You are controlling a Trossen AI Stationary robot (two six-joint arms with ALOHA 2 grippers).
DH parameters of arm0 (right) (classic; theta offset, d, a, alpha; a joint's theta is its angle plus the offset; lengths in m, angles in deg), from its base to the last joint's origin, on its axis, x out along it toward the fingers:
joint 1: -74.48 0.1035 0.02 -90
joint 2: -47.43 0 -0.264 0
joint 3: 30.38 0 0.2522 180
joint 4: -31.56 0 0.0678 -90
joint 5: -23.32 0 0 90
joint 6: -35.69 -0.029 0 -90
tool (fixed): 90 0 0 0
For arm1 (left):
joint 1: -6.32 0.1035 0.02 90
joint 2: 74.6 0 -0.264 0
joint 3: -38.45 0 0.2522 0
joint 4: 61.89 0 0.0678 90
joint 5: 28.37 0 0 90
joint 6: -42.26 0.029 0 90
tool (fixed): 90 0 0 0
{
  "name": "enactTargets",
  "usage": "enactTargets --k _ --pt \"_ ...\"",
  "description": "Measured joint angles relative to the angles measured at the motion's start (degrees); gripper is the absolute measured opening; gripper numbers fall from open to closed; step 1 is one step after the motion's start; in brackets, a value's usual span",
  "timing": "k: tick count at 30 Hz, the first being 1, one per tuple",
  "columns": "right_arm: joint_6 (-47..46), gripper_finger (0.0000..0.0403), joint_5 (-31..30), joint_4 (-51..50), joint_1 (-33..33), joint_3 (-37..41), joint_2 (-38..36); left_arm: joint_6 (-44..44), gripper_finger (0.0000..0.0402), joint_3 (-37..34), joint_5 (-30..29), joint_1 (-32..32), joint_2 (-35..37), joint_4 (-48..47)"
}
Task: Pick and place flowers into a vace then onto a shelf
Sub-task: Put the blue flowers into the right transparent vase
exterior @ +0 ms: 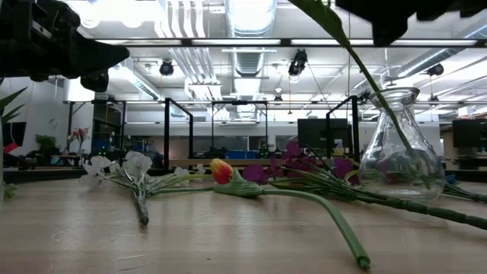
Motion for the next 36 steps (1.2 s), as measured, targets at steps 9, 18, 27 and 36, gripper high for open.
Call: enactTargets --k 9,18,27,36 --pt "-15.6 0.0181 -0.2 -14.8 1.2 0.0 -13.3 0.0 0.0 0.0 0.0 0.0 0.0 0.0" --pt "-28.5 0.0158 -3.8 -23.4 1.7 -0.3 -17.4 0.0 0.0 0.0 0.0 0.0 0.0 0.0" --pt "-41.6 0.0145 -9.0 -44.2 1.8 -6.4 -18.3 0.0 0.0 0.0 0.0 0.0 0.0 0.0" --pt "-69.3 0.0143 -8.1 -83.0 1.8 -20.3 -10.2 0.0 0.0 0.0 0.0 0.0 0.0 0.0"
